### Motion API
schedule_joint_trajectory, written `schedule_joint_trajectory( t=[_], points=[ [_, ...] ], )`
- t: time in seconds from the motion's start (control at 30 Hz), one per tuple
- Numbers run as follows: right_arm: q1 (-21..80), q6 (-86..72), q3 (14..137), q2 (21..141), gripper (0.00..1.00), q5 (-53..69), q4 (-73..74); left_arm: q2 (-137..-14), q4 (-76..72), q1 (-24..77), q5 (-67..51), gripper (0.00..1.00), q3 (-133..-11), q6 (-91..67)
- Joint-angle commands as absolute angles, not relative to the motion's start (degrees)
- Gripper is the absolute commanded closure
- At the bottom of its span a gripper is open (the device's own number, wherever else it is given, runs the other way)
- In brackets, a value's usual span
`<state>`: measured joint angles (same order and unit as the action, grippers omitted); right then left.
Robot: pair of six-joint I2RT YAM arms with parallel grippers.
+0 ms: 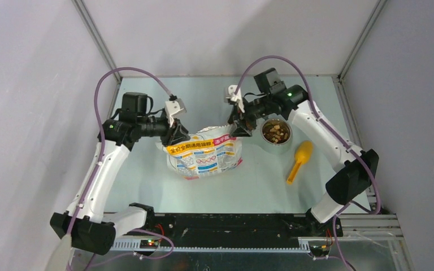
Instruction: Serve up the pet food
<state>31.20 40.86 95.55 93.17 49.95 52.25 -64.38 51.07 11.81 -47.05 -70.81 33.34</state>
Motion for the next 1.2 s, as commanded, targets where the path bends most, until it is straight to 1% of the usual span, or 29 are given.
schedule_joint_trajectory(
  t=[0.0,0.1,0.2,0.27,0.37,0.4,0.47,0.57,0.7,0.73,0.77,0.8,0.83,0.87,0.9,0.93,1.03,1.1,1.17],
  points=[
    [33.97,39.70,98.56,94.47,0.41,48.73,49.98,-65.07,48.38,15.43,-48.89,0.66,-72.33,33.97],
    [35.56,36.67,98.78,94.80,0.46,46.36,46.76,-65.84,48.14,18.34,-46.63,0.68,-72.61,34.99],
    [36.56,34.15,98.61,94.48,0.47,45.42,44.34,-66.64,47.76,19.69,-46.27,0.71,-73.32,34.83],
    [37.12,33.06,98.23,94.23,0.48,45.54,43.44,-66.47,46.98,20.00,-46.53,0.84,-73.06,34.76],
    [38.23,30.53,97.79,94.24,0.50,43.00,41.77,-66.33,45.53,20.18,-46.66,0.96,-72.69,34.55],
    [38.71,29.10,97.57,94.36,0.51,41.78,40.63,-66.35,44.45,20.19,-46.93,0.98,-72.64,33.34],
    [39.00,26.96,97.53,94.79,0.52,41.48,39.08,-66.36,43.16,20.15,-47.41,1.00,-72.35,31.91],
    [39.28,25.87,98.24,96.29,0.53,43.14,38.48,-66.62,42.09,20.13,-47.45,1.00,-72.31,30.13],
    [40.41,26.01,99.49,97.66,0.56,45.01,38.86,-66.79,41.00,20.02,-45.90,1.00,-72.83,28.02],
    [40.68,26.94,100.06,97.87,0.57,44.96,39.29,-66.75,40.51,19.94,-45.44,0.99,-73.03,27.50],
    [41.35,27.57,100.27,98.03,0.57,44.55,40.06,-66.50,40.34,19.71,-45.20,0.96,-73.17,26.67],
    [41.59,28.47,100.28,98.06,0.59,44.29,40.24,-66.34,40.05,19.61,-45.06,0.86,-73.15,26.34],
    [41.91,29.04,100.22,98.06,0.65,44.71,40.78,-65.83,40.07,19.36,-44.86,0.81,-72.98,26.05],
    [41.96,30.09,100.25,98.07,0.85,45.16,41.18,-65.26,40.60,19.22,-44.80,0.72,-72.83,26.30],
    [41.89,30.43,100.27,98.08,0.94,45.59,41.63,-64.97,41.44,18.93,-44.75,0.70,-72.70,28.11],
    [41.91,30.63,100.28,98.04,1.00,45.47,41.73,-64.36,43.85,18.83,-44.79,0.66,-72.74,29.48],
    [41.32,30.77,100.73,97.66,1.00,45.22,41.85,-63.04,53.09,18.48,-43.66,0.61,-72.79,39.51],
    [40.52,30.52,101.20,97.62,1.00,46.20,42.01,-61.84,55.77,18.53,-40.99,0.60,-71.95,43.32],
    [39.94,30.53,101.32,97.52,1.00,46.79,42.01,-60.78,56.56,18.48,-37.92,0.62,-71.07,45.76]
  ],
)
